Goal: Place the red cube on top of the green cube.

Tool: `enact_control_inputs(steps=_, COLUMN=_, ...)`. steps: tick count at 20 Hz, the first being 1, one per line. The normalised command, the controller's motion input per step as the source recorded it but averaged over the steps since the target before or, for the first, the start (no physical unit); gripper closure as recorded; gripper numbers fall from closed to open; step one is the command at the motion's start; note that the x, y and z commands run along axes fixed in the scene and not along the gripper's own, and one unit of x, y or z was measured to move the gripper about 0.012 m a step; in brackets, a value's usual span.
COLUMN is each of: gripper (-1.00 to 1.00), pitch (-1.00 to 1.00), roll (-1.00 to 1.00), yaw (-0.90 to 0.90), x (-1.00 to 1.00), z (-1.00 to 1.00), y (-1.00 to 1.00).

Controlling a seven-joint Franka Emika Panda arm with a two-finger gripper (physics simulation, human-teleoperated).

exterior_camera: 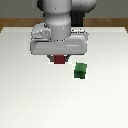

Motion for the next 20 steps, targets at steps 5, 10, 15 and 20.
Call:
enact_control_inputs(steps=5, gripper=1.00, pitch=0.00, roll=0.00, yaw=0.00, x=0.00, z=0.00, y=1.00)
enact_control_inputs(steps=10, gripper=1.00, pitch=0.00, roll=0.00, yaw=0.00, x=-0.40, z=0.00, y=0.20)
enact_control_inputs(steps=15, gripper=1.00, pitch=0.00, roll=0.00, yaw=0.00, x=-0.40, z=0.00, y=0.00)
enact_control_inputs(steps=20, gripper=1.00, pitch=0.00, roll=0.00, yaw=0.00, x=0.00, z=0.00, y=-0.20)
